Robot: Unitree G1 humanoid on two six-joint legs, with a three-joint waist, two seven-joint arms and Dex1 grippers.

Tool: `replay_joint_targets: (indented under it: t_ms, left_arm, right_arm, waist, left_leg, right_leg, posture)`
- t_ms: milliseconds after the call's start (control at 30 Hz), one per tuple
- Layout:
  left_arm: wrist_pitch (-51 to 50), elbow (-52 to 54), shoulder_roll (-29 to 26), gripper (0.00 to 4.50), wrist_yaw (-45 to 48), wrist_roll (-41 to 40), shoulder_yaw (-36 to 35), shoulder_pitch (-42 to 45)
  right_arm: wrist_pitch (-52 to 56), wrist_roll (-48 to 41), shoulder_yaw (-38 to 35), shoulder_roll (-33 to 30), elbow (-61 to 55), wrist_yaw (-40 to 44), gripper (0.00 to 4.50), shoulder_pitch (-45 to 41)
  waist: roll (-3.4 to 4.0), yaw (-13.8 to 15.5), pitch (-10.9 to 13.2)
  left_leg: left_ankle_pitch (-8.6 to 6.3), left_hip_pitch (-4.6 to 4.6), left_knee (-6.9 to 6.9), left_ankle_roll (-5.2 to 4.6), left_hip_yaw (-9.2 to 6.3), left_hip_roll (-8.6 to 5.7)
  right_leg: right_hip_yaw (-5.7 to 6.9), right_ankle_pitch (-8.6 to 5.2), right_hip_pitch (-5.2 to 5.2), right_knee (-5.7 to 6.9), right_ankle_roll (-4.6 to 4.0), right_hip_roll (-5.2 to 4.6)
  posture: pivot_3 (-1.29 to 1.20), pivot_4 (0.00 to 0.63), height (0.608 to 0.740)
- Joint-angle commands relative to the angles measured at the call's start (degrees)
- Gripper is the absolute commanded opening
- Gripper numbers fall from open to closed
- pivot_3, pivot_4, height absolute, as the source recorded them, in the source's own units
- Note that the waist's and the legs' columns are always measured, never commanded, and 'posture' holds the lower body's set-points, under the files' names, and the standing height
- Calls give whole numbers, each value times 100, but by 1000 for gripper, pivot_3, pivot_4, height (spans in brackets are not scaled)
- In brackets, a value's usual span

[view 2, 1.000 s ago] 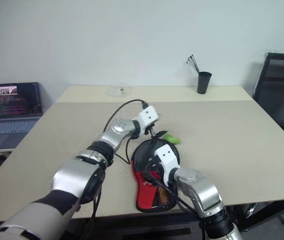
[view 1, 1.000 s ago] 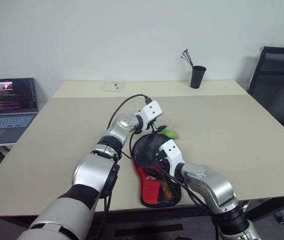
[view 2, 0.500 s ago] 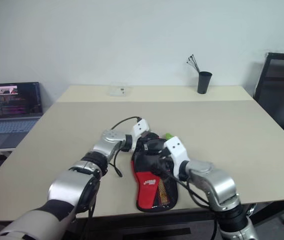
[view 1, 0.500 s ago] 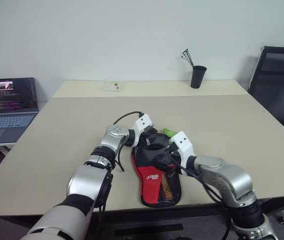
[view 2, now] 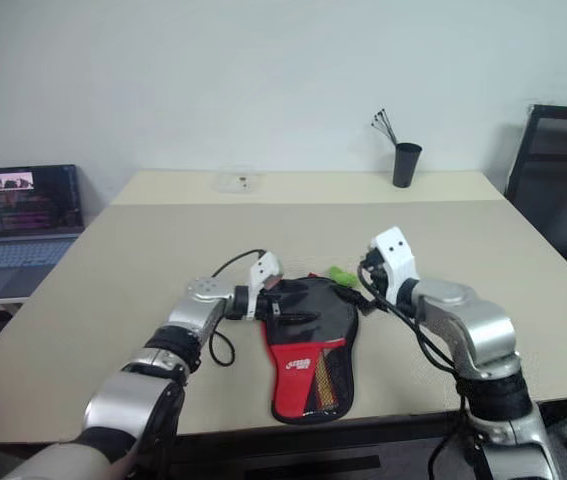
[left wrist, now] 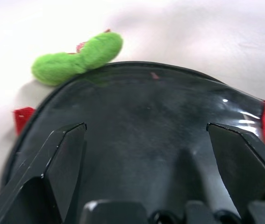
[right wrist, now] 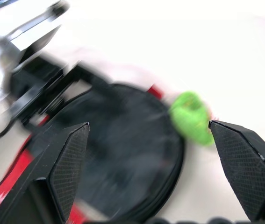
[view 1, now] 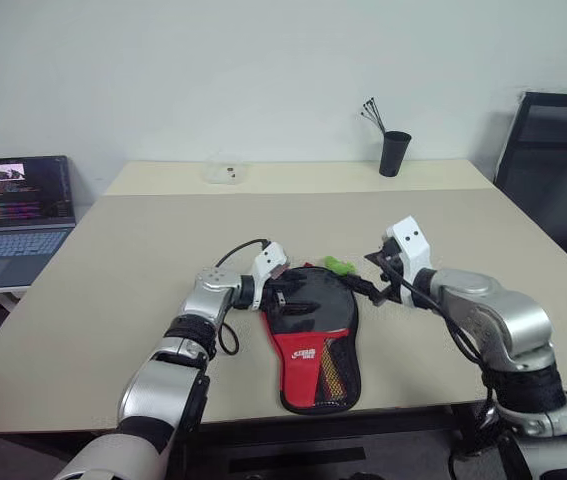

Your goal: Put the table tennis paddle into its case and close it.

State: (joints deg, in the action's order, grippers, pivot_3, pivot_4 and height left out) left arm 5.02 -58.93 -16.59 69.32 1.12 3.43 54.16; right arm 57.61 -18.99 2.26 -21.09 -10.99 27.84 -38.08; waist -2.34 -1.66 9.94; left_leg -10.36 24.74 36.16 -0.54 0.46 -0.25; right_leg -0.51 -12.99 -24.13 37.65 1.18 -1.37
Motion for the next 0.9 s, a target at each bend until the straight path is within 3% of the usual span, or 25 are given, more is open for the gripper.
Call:
replay_joint_targets:
  t_ms: [33,433,900]
  left_arm:
    - [-35,361,13,4481,-10,-67,80,-99]
    - [-56,805,-53,4481,23,-34,356,-526]
    - [-167,1093,-45,4481,21,-73,475,-666]
  right_arm:
    - [-600,210,159,227,552,-106,4500,-394]
    - [-2354,853,307,1051,3634,-241,4500,-1506]
    - [-3736,1427,205,1220,6225,-352,4500,-2185]
  waist:
    - [1,1,0]
    - [2,-4,1]
    - [4,-15,2]
  left_leg:
    - [0,0,0,0,1,0]
    - [0,-2,0,0,4,-2]
    - [0,-5,-2,0,5,-2]
  right_leg:
    - [-3,0,0,0,0,0]
    - [-4,16,-1,5,-26,4]
    - [-10,17,-1,8,-29,5]
  posture:
    - [0,150,740]
    - [0,150,740]
    - [0,150,740]
